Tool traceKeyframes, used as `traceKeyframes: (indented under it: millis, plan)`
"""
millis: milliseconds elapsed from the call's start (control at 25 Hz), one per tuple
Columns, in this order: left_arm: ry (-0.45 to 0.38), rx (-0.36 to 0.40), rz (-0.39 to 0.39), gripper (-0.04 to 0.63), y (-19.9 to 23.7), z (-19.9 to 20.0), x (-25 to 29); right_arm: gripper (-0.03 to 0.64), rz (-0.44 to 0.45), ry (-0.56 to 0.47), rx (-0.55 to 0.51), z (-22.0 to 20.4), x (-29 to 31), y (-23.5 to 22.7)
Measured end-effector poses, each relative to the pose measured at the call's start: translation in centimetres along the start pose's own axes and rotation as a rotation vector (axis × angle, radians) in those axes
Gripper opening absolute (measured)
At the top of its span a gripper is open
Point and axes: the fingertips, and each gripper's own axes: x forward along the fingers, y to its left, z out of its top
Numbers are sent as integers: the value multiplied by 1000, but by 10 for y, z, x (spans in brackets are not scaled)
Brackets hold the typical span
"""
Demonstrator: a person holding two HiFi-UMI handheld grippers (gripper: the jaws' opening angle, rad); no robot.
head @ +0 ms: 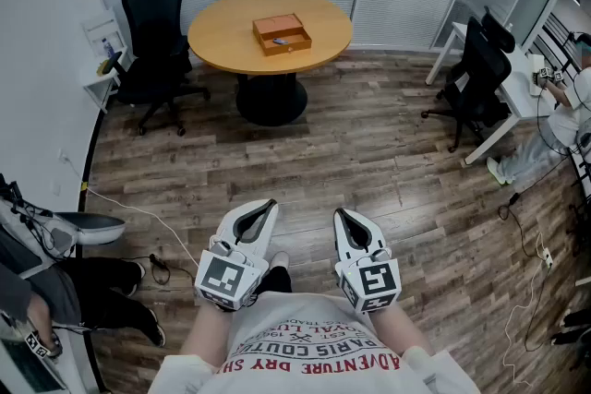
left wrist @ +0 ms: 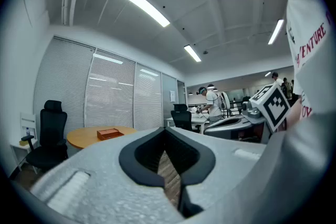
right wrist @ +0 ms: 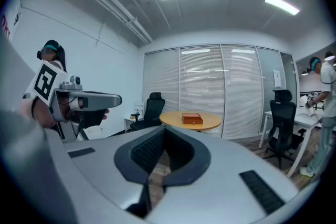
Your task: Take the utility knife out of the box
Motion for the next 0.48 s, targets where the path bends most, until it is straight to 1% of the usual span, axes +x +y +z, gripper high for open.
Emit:
traceKeyframes:
  millis: [320, 400, 480]
  plan:
    - [19, -26, 19, -5, 22, -12, 2, 8, -2, 16, -2, 0, 22, -2]
    - [27, -37, 25, -5, 28, -17, 2, 8, -3, 19, 14, -2, 27, -2]
    - [36, -48, 34, -5, 37, -21, 3, 8, 2, 21, 54, -4, 36, -4]
